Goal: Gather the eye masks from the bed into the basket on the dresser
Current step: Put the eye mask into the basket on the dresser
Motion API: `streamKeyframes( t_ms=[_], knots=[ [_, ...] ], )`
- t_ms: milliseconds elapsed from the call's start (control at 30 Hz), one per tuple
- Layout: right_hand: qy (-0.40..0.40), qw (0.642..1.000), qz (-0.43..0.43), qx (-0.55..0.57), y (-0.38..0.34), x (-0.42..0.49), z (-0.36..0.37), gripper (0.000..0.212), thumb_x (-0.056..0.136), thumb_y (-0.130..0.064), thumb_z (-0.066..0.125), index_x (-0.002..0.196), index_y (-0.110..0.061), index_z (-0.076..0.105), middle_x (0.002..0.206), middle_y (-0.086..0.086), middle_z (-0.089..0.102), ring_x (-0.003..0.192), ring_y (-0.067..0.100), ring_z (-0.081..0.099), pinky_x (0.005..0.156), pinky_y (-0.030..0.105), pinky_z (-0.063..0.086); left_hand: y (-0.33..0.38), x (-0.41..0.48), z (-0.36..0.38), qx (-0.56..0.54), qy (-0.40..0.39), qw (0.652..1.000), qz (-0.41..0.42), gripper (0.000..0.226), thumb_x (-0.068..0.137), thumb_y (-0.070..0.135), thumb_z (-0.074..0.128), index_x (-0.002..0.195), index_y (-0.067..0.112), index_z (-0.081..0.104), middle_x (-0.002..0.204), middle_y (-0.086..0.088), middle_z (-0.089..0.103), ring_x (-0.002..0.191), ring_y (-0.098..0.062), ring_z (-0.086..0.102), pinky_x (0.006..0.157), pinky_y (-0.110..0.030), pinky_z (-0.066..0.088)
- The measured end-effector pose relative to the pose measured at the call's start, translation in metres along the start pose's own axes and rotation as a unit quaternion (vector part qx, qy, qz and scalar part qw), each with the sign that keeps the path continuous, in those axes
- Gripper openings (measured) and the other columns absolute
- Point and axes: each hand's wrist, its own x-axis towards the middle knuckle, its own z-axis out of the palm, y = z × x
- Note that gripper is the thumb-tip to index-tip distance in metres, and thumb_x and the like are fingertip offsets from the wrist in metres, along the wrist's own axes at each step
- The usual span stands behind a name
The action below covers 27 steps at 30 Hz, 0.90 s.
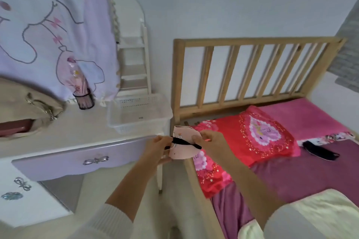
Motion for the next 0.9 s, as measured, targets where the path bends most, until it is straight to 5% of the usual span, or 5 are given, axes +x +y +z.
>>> streamKeyframes(
  t_ms=[200,433,600,733,900],
  knots=[
    [-0.081,0.994,0.068,0.013,0.001,0.148,0.044,0.016,0.078,-0.013,0.075,0.094,-0.009,0.072,0.073,0.001,0.073,0.048,0.000,0.062,0.046,0.012,0.049,0.037,0.122,-0.038,-0.018,0.073,0.997,-0.016,0.021,0.085,0.019,0.063,0.098,0.003,0.066,0.100,-0.011,0.072,0.085,-0.026,0.071,0.060,-0.033,0.059],
    [-0.141,0.980,0.143,0.014,0.005,0.279,0.120,0.005,0.080,-0.008,0.071,0.080,-0.012,0.068,0.075,0.007,0.069,0.058,0.011,0.061,0.050,0.018,0.049,0.058,0.225,-0.090,0.083,0.155,0.984,-0.040,0.020,0.082,0.021,0.063,0.095,0.005,0.065,0.097,-0.013,0.071,0.081,-0.026,0.067,0.069,-0.036,0.052],
    [-0.151,0.957,0.242,0.057,0.028,0.331,0.189,0.010,0.080,-0.004,0.069,0.075,-0.010,0.064,0.073,0.013,0.066,0.055,0.017,0.059,0.049,0.022,0.049,0.042,0.269,-0.144,0.319,0.305,0.894,0.075,0.028,0.086,0.017,0.060,0.113,0.015,0.064,0.116,-0.011,0.064,0.105,-0.025,0.057,0.084,-0.030,0.042],
    [-0.152,0.938,0.308,0.038,0.049,0.353,0.237,0.007,0.079,0.001,0.068,0.084,-0.002,0.064,0.070,0.014,0.062,0.051,0.019,0.057,0.042,0.022,0.048,0.022,0.297,-0.181,0.404,0.300,0.861,0.066,0.048,0.085,0.015,0.059,0.133,0.018,0.053,0.137,-0.012,0.049,0.127,-0.031,0.038,0.097,-0.042,0.043],
    [-0.185,0.928,0.324,-0.014,0.070,0.365,0.280,0.005,0.078,-0.003,0.069,0.078,-0.007,0.065,0.076,0.014,0.065,0.063,0.023,0.063,0.047,0.024,0.048,0.006,0.321,-0.204,0.416,0.238,0.876,0.049,0.063,0.088,0.016,0.054,0.147,0.022,0.031,0.144,-0.013,0.041,0.129,-0.032,0.036,0.100,-0.044,0.042]
  ],
)
